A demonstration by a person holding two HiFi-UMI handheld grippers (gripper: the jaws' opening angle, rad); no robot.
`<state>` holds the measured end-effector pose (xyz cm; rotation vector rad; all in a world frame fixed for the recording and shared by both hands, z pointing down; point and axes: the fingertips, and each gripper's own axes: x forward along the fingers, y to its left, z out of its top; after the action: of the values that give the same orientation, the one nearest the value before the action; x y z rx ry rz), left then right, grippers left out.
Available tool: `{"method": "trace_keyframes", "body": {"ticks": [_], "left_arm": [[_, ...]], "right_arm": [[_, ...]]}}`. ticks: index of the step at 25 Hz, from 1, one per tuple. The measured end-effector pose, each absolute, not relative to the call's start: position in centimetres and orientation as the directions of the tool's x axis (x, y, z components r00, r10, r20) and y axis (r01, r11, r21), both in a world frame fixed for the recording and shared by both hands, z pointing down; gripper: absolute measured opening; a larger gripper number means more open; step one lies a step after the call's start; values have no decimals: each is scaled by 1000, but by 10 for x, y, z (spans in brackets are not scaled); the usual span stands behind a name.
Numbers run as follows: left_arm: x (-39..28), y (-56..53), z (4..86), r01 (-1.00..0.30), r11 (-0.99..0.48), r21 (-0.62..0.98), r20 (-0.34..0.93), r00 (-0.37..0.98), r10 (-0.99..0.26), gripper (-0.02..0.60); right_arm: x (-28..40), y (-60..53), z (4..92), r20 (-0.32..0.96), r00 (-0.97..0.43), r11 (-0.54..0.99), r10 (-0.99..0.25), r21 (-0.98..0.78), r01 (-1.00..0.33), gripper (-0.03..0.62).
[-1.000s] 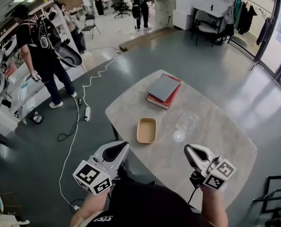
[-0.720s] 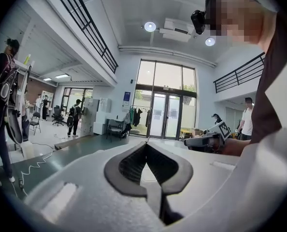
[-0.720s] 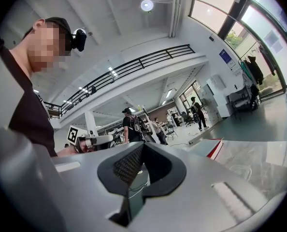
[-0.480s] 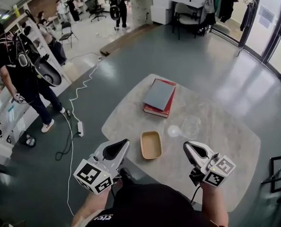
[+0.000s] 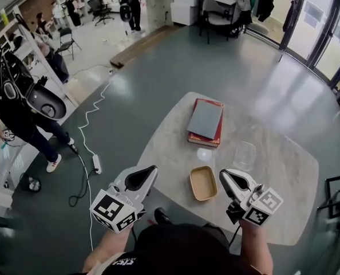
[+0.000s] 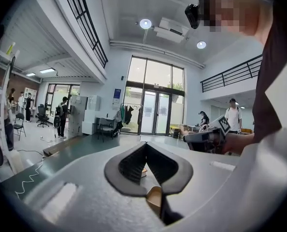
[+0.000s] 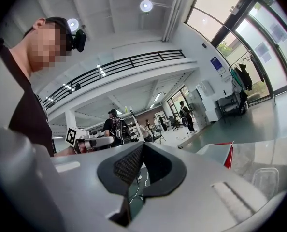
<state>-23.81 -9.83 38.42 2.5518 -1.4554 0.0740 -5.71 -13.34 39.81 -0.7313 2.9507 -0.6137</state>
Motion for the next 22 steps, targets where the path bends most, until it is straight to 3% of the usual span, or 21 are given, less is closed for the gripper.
{"method": "trace_keyframes", "body": {"ticks": [9,22], "left_arm": [[-264,-116,397,-831,-532,166,155,554,-818,3],[-188,-168,386,-813,-559,163,153,580,-800,3]], "right_arm": [[-77,-130,411,80,-861,769,-502,-414,-487,2],[31,-155,442,192,-776,701,-601,-339,-627,2]]}}
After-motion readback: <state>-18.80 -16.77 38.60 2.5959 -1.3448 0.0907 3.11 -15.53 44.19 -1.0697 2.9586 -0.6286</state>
